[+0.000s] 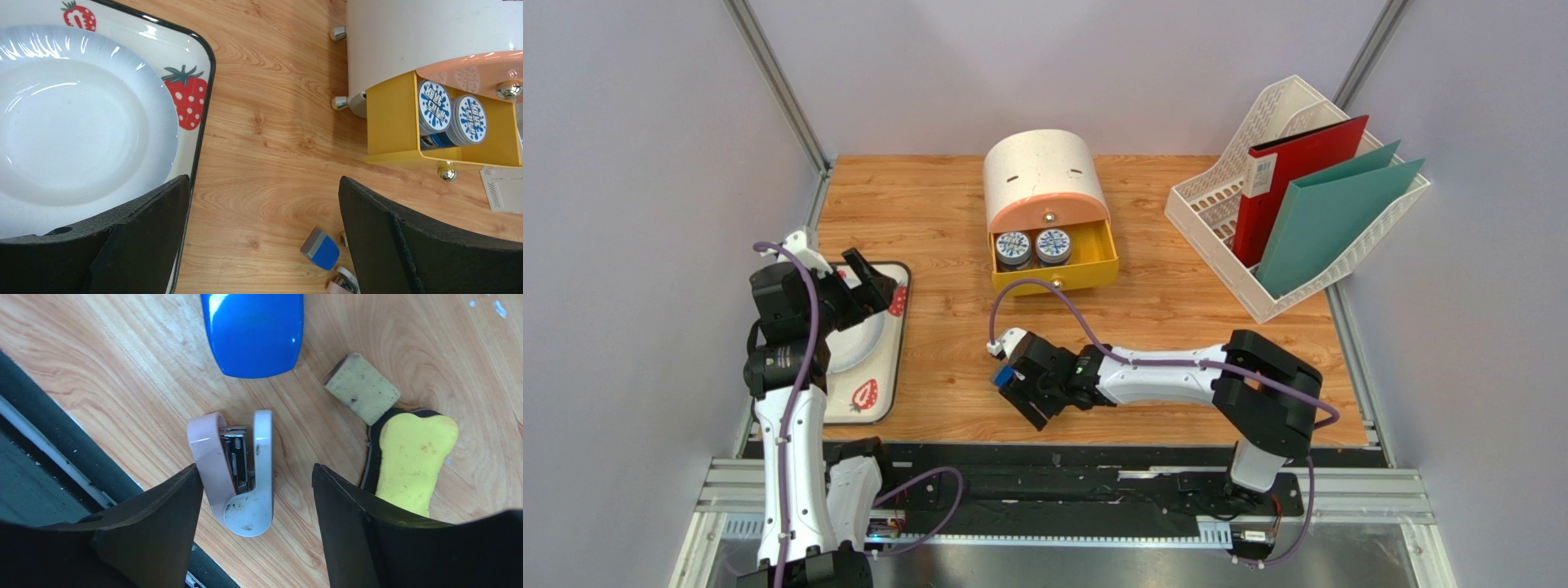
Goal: Organize the desk
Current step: Pick up the stationery from the corner of the board, then place the stationery in the drawer.
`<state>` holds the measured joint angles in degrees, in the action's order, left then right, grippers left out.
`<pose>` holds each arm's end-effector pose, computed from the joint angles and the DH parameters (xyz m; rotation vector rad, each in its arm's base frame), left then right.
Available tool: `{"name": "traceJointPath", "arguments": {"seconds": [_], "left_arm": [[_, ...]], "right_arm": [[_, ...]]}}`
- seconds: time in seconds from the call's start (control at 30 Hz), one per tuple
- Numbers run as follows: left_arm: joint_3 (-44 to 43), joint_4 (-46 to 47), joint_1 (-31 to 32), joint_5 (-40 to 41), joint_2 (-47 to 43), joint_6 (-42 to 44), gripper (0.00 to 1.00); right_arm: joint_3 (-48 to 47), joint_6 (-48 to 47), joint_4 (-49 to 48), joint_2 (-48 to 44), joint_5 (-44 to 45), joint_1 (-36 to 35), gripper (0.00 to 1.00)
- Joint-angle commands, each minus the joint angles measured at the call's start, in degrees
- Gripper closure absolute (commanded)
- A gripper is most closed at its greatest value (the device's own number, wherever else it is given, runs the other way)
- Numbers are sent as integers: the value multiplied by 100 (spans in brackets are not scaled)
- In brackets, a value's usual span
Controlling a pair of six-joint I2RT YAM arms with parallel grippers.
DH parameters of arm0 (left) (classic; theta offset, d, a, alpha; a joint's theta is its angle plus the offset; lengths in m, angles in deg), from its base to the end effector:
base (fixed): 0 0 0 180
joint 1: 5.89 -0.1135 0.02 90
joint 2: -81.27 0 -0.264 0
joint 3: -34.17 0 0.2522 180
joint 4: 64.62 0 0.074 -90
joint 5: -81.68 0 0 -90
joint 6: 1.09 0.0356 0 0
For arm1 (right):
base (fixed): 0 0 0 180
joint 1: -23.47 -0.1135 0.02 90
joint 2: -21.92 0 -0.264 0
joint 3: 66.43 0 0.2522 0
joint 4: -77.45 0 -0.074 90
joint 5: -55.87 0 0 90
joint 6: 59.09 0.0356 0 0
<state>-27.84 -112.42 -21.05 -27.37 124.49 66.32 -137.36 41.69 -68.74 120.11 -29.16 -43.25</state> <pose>0.1580 0.0308 0.3233 -0.4747 2.0190 -0.4244 0.1351 0.3063 0.1635 -1.2278 2.3759 0.3413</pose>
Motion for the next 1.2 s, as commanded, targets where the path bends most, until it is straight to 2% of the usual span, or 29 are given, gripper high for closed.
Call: {"name": "traceJointPath", "arguments": {"seconds": [0.0,0.1,0.37,0.63,0.93,1.17], "left_arm": [[0,108,-58,-2,2,88,1],[0,108,-57,-11,-7,88,1],[0,108,-66,-20,-33,88,1],[0,108,-66,-38,-33,79,1],[0,117,-57,-29,-33,79,1],[0,108,-57,-20,-42,88,1]], "right_arm": [[-76,204,-124,-10,549,-43,32],[-58,266,-186,-54,584,-69,37],[-233,266,-63,-212,549,-140,58],[-418,389,165,-731,750,-184,60],[-699,328,446,-1442,1585,-175,61],[-875,47,420,-2066,1999,141,61]]}}
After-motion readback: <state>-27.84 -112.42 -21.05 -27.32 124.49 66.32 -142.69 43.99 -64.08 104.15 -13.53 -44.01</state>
